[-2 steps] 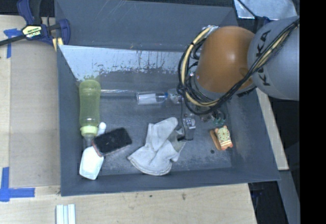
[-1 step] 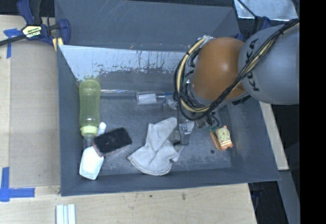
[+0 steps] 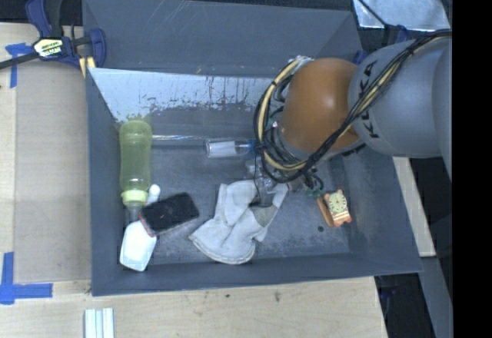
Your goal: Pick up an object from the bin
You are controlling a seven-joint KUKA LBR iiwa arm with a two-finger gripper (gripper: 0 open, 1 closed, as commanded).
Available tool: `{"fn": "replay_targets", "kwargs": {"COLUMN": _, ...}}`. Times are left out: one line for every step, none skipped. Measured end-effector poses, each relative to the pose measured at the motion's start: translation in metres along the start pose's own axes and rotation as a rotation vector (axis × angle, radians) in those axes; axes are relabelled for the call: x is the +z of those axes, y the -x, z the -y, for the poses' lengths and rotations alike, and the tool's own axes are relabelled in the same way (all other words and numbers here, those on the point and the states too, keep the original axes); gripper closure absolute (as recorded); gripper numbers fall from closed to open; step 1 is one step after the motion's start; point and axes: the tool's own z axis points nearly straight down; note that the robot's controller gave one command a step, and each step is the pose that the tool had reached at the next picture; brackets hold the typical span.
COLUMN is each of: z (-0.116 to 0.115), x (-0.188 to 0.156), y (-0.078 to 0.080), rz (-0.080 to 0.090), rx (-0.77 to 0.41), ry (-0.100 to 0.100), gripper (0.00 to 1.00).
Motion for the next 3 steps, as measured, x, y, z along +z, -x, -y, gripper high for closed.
{"fn": "replay_targets", "kwargs": {"z": 0.0, "x": 0.0, "y": 0.0, "rz": 0.0, "rx": 0.0, "ry": 0.0, "gripper": 1.0}}
{"fn": "replay_targets", "kwargs": {"z": 0.008, "x": -0.139, "y": 0.003, "rz": 0.0, "rx": -0.015, "ry": 0.0, "gripper": 1.0}}
{"fn": "replay_targets", "kwargs": {"z": 0.008, "x": -0.139, "y": 0.003, "rz": 0.0, "rx": -0.014, "ry": 0.0, "gripper": 0.0}}
